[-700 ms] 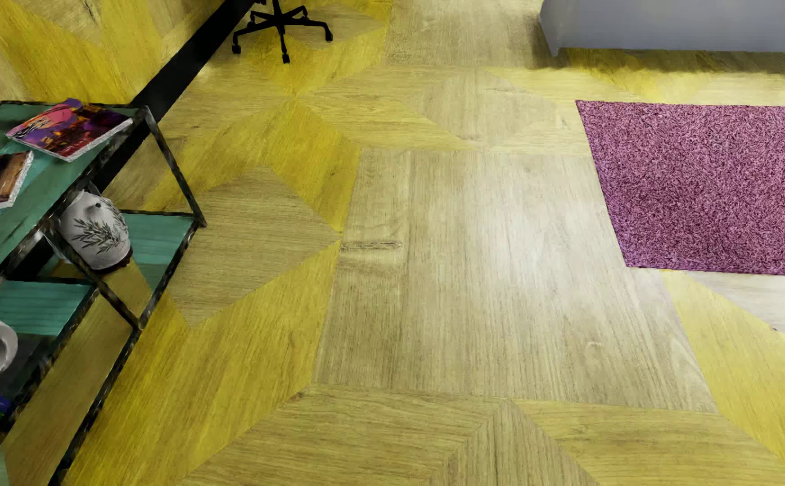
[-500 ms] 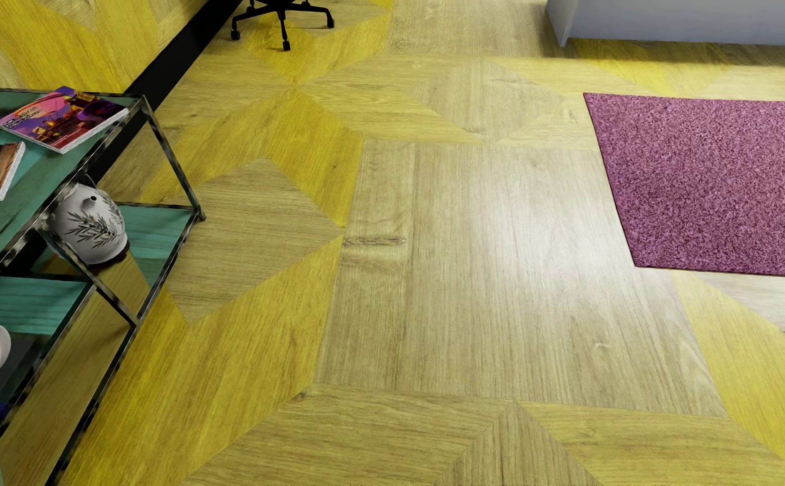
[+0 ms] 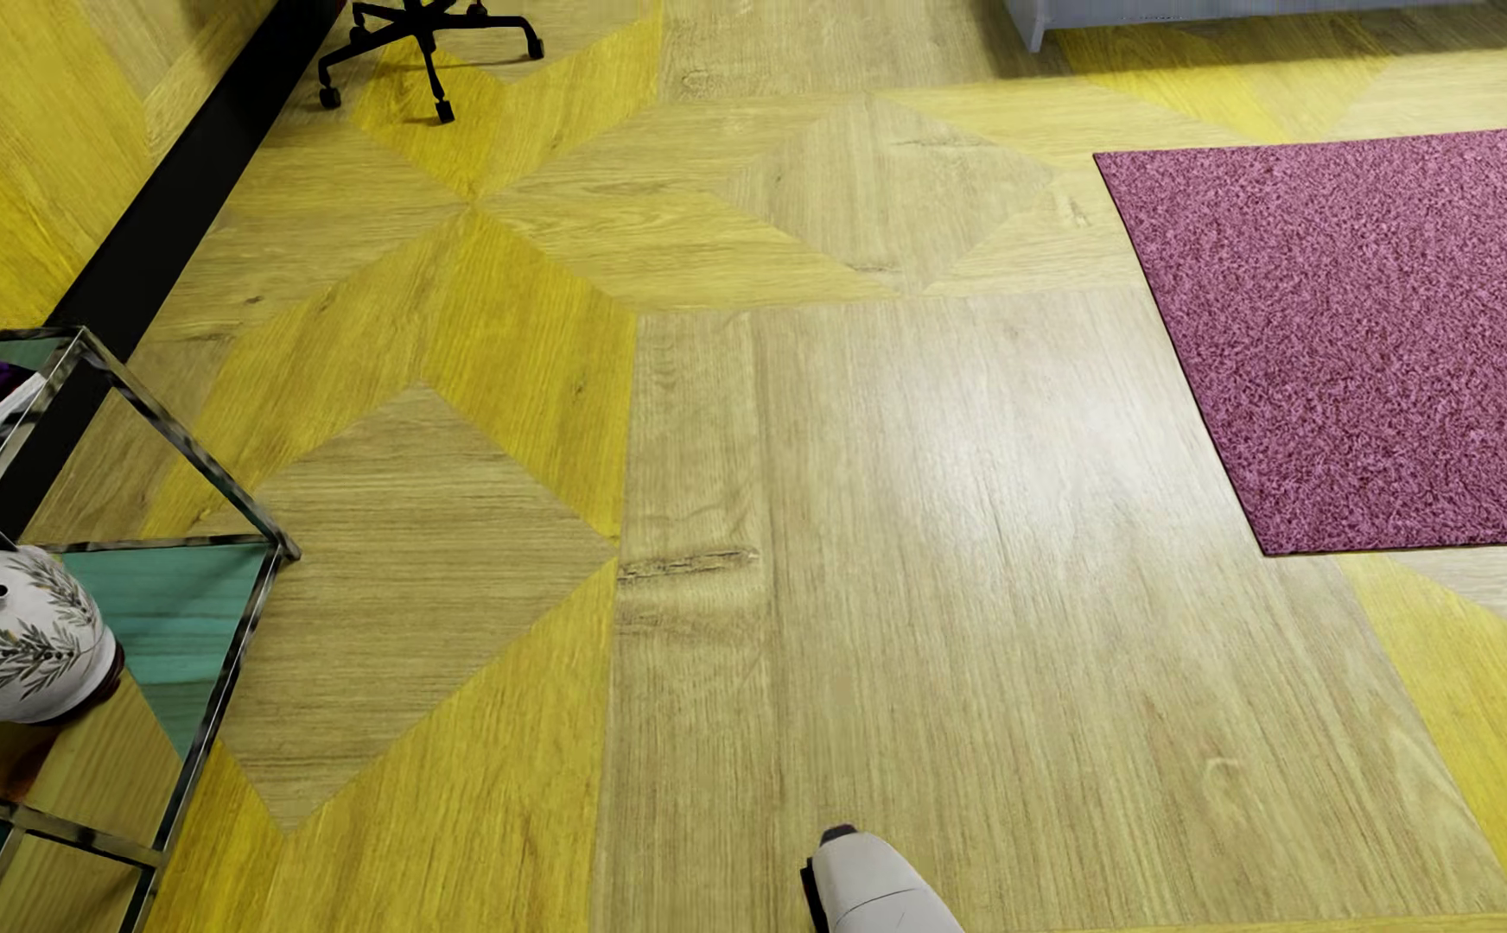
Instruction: Move towards the counter
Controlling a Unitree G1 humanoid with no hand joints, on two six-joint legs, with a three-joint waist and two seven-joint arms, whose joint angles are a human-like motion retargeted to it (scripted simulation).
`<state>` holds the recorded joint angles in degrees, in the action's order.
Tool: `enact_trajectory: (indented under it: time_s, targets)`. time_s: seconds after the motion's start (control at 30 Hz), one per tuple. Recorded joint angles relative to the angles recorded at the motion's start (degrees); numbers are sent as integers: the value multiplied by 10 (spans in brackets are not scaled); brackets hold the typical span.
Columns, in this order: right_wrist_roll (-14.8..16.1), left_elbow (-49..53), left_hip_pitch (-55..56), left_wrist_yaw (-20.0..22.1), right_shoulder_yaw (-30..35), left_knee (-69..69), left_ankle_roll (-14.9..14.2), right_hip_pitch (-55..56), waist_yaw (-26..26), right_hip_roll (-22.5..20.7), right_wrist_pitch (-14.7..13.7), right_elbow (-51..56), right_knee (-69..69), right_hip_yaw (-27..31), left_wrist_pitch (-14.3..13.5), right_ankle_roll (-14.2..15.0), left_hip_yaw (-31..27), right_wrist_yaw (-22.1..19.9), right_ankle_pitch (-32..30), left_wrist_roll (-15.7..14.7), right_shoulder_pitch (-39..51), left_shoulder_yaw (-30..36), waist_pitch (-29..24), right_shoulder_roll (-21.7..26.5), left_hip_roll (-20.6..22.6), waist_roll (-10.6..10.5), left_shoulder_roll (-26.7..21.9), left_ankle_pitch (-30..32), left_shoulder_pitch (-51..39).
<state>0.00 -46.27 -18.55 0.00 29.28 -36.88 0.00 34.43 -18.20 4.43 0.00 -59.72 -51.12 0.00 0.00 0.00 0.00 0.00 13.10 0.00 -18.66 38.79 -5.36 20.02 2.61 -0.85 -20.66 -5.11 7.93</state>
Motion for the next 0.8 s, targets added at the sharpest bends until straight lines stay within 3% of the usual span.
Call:
enact_trajectory:
  time_s: [0.03, 0.07, 0.13, 0.17, 0.27, 0.3, 0.33, 0.37, 0.4, 0.43, 0.47, 0.5, 0.57, 0.6, 0.67, 0.73, 0.8]
  targets:
    - [0, -23, 44, 0, 0, -100, 0, -28, 14, -11, 0, 1, -7, 0, 0, 0, 0, 0, 22, 0, 5, 7, 0, -3, -1, 6, 1, 85, 10]
    - [0, -38, 103, 0, -3, -219, 0, -63, 31, -22, 0, 12, -2, 0, 0, 0, 0, 0, 41, 0, 9, 12, -4, -5, -2, 12, -1, 128, 19]
    - [0, -41, 224, 0, -5, -385, 0, -153, 85, -40, 0, 50, 32, 0, 0, 0, 0, 0, 69, 0, 21, -1, -15, -7, 1, 25, -3, 114, 46]
    - [0, -41, 285, 0, -8, -391, 0, -203, 115, -39, 0, 71, 64, 0, 0, 0, 0, 0, 72, 0, 29, -5, -18, -6, 9, 35, -3, 107, 57]
    - [0, -44, 413, 0, -35, -154, 0, -360, 202, -33, 0, 137, 176, 0, 0, 0, 0, 0, 69, 0, 41, 0, -24, 2, 23, 57, -10, 181, 79]
    - [0, -40, 437, 0, -31, -48, 0, -406, 228, -30, 0, 157, 203, 0, 0, 0, 0, 0, 80, 0, 49, -3, -21, 8, 19, 61, -12, 180, 86]
    - [0, -37, 461, 0, -36, 36, 0, -442, 245, -29, 0, 174, 220, 0, 0, 0, 0, 0, 95, 0, 58, -5, -16, 15, 15, 61, -13, 116, 89]
    - [0, -34, 479, 0, -37, 84, 0, -476, 259, -26, 0, 185, 226, 0, 0, 0, 0, 0, 108, 0, 69, -6, -12, 20, 11, 62, -15, 15, 94]
    - [0, -33, 490, 0, -38, 87, 0, -499, 274, -20, 0, 188, 224, 0, 0, 0, 0, 0, 115, 0, 80, -7, -11, 22, 2, 67, -16, -42, 96]
    - [0, -35, 502, 0, -45, 73, 0, -515, 288, -15, 0, 185, 212, 0, 0, 0, 0, 0, 107, 0, 85, -10, -12, 21, -3, 69, -15, 3, 97]
    - [0, -40, 522, 0, -55, 52, 0, -529, 303, -4, 0, 175, 185, 0, 0, 0, 0, 0, 77, 0, 80, -7, -11, 17, 6, 73, -14, 106, 100]
    - [0, -50, 535, 0, -63, 5, 0, -517, 304, 13, 0, 161, 136, 0, 0, 0, 0, 0, 10, 0, 74, -7, -4, 10, 17, 85, -11, 189, 99]
    - [0, -70, 500, 0, -51, -49, 0, -448, 264, 34, 0, 122, -49, 0, 0, 0, 0, 0, -144, 0, 54, 7, 7, 2, 62, 96, -6, 205, 91]
    - [0, -75, 465, 0, -44, -49, 0, -384, 242, 45, 0, 118, -159, 0, 0, 0, 0, 0, -143, 0, 42, -8, 11, 3, 85, 99, -1, 179, 84]
    - [0, -69, 342, 0, -36, -1, 0, -278, 188, 39, 0, 108, -261, 0, 0, 0, 0, 0, -18, 0, 25, -31, 2, 2, 97, 84, 0, 94, 66]
    - [0, -30, 227, 0, -36, 57, 0, -185, 115, 26, 0, 97, -195, 0, 0, 0, 0, 0, 26, 0, 9, -33, 1, 4, 81, 55, -14, 7, 46]
    - [0, 31, 116, 0, -41, 110, 0, -128, 63, 28, 0, 97, -31, 0, 0, 0, 0, 0, 11, 0, -4, -44, -6, 11, 58, 40, -32, -84, 27]
